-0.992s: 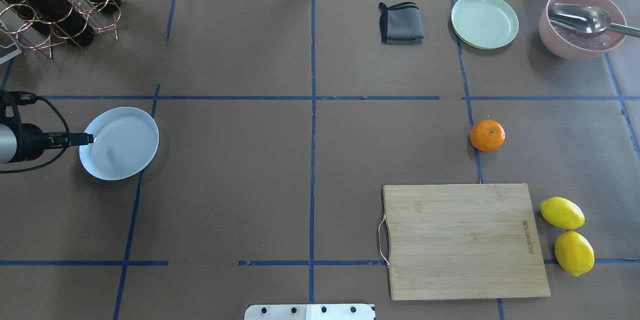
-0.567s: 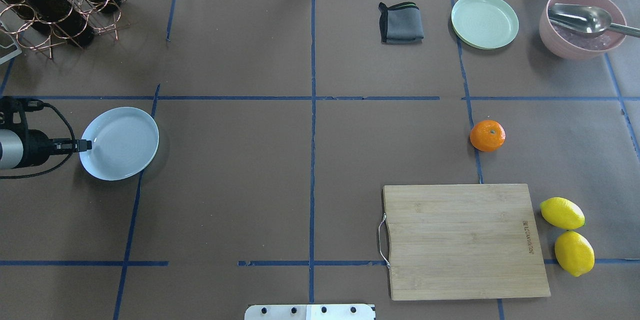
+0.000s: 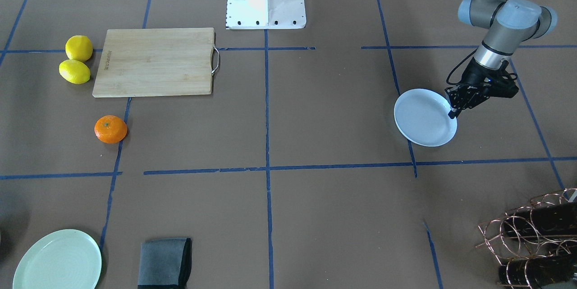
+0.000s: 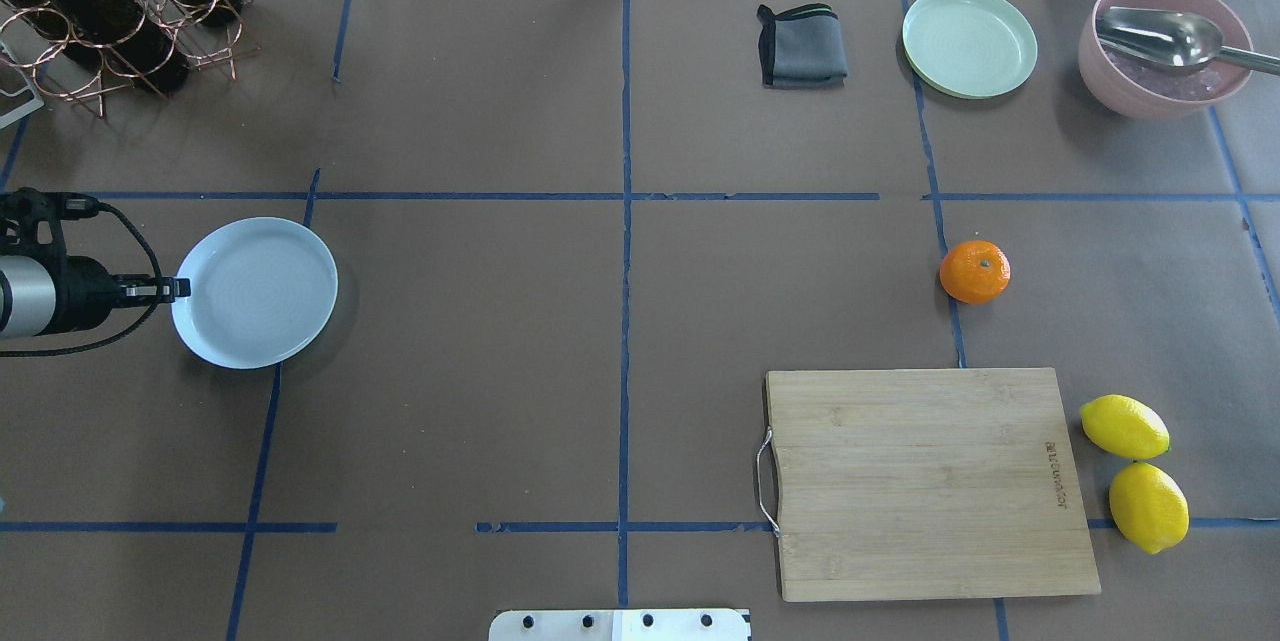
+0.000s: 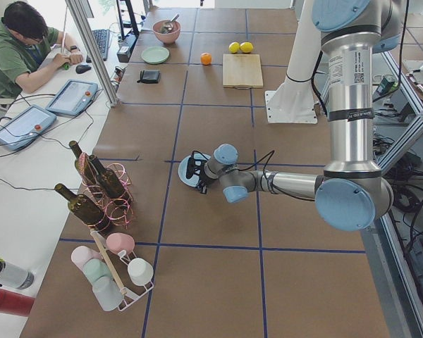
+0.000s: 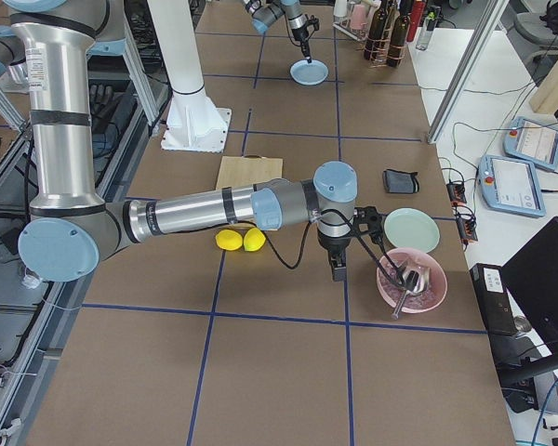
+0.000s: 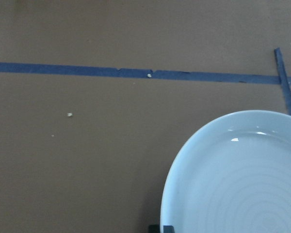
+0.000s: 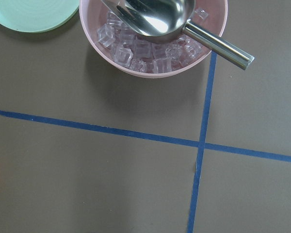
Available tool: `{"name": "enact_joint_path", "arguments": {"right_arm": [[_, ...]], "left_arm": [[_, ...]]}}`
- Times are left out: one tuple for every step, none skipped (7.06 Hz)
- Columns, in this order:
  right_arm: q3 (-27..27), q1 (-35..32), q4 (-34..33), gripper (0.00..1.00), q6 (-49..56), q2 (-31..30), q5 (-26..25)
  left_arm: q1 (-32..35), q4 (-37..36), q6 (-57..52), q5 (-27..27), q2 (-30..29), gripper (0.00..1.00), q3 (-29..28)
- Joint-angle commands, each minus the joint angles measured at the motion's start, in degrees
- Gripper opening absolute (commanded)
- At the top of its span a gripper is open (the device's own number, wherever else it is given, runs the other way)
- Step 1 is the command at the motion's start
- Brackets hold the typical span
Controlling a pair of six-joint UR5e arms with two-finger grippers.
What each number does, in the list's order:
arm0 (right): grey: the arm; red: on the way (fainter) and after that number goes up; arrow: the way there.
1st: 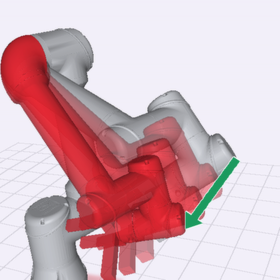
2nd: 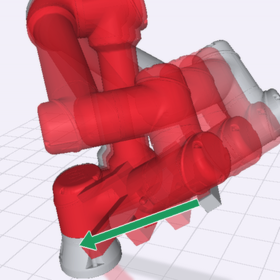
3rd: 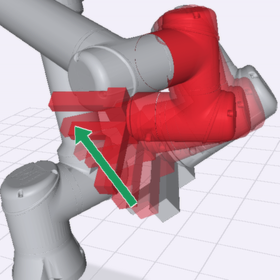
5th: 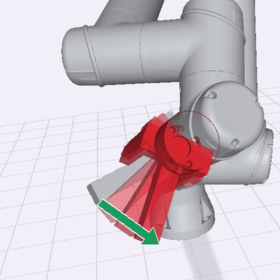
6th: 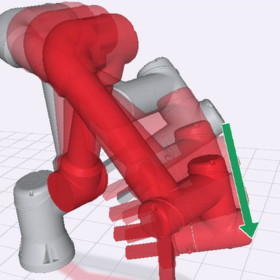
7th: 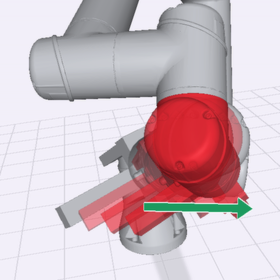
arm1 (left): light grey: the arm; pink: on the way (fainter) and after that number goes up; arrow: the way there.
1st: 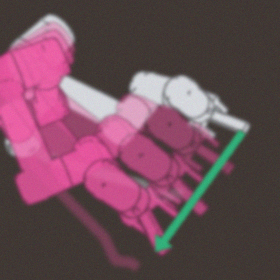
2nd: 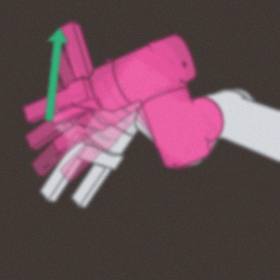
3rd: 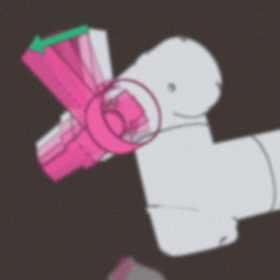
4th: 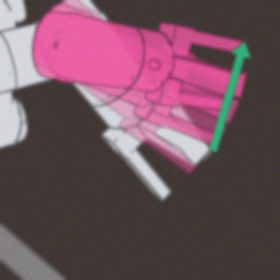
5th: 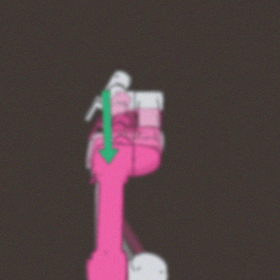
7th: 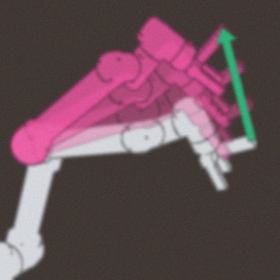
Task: Pick orange to plate
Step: 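Slide the white plate with the left gripper toward the table center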
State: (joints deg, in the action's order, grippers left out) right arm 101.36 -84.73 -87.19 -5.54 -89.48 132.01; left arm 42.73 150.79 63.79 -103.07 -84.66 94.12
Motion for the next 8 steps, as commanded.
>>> {"name": "enact_joint_path", "arguments": {"right_arm": [[-0.03,0.01,0.0,1.0,0.0,0.0,0.0],[-0.11,0.01,0.0,1.0,0.0,-0.08,0.0],[-0.11,0.01,0.0,1.0,0.0,-0.09,0.09],[-0.11,0.01,0.0,1.0,0.0,-0.09,0.17],[-0.11,0.01,0.09,1.0,0.0,-0.09,0.18],[-0.2,0.01,0.0,1.0,0.0,-0.09,0.18],[-0.2,0.01,0.0,1.0,0.0,-0.09,0.18],[-0.2,0.01,0.0,1.0,0.0,-0.09,0.18]], "left_arm": [[-0.19,-0.84,0.55,-0.2,-4.6,0.0,2.04],[-0.19,-4.07,1.42,-0.2,-9.33,0.0,1.6],[-0.45,-10.1,6.3,-0.11,-16.08,0.0,1.07],[-5.77,-16.34,12.7,0.32,-23.54,0.0,-0.06],[-11.56,-24.41,15.98,1.54,-30.49,0.0,-0.86],[-13.53,-29.8,17.06,5.21,-36.65,0.0,-3.04],[-15.82,-30.2,18.9,5.77,-38.54,0.0,-5.07],[-15.93,-30.03,19.09,5.78,-38.56,0.0,-6.04]]}}
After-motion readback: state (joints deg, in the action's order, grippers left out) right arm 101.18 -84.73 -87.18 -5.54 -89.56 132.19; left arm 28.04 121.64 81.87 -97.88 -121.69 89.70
